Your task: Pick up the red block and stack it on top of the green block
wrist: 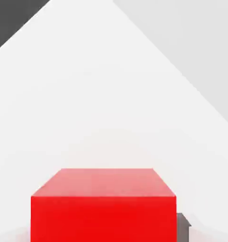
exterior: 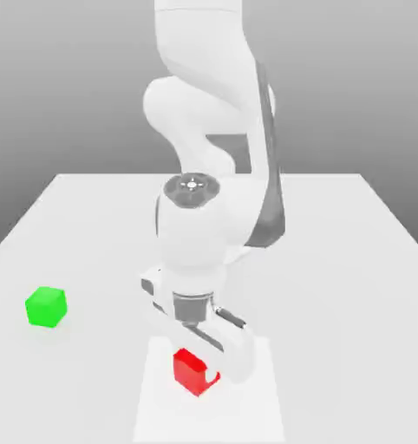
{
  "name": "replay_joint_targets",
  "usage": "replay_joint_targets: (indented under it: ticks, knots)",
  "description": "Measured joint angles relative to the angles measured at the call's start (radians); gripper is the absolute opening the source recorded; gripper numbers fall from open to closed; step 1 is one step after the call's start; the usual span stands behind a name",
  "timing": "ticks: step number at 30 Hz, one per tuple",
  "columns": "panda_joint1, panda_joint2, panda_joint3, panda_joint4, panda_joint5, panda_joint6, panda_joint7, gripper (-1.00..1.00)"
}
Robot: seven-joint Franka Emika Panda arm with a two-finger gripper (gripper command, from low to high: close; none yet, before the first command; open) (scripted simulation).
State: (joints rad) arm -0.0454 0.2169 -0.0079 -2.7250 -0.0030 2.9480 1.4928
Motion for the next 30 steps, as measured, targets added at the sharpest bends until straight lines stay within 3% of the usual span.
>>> replay_joint_targets:
  ticks: [7,21,30]
  knots:
    - [-0.001,-0.169,0.002,-0.026,0.001,-0.145,0.001,-1.00]
    - [-0.510,-0.353,-0.317,-0.070,-0.090,-0.280,0.260,-1.00]
    - [-0.499,-0.272,-0.343,-0.055,0.013,-0.217,0.197,-1.00]
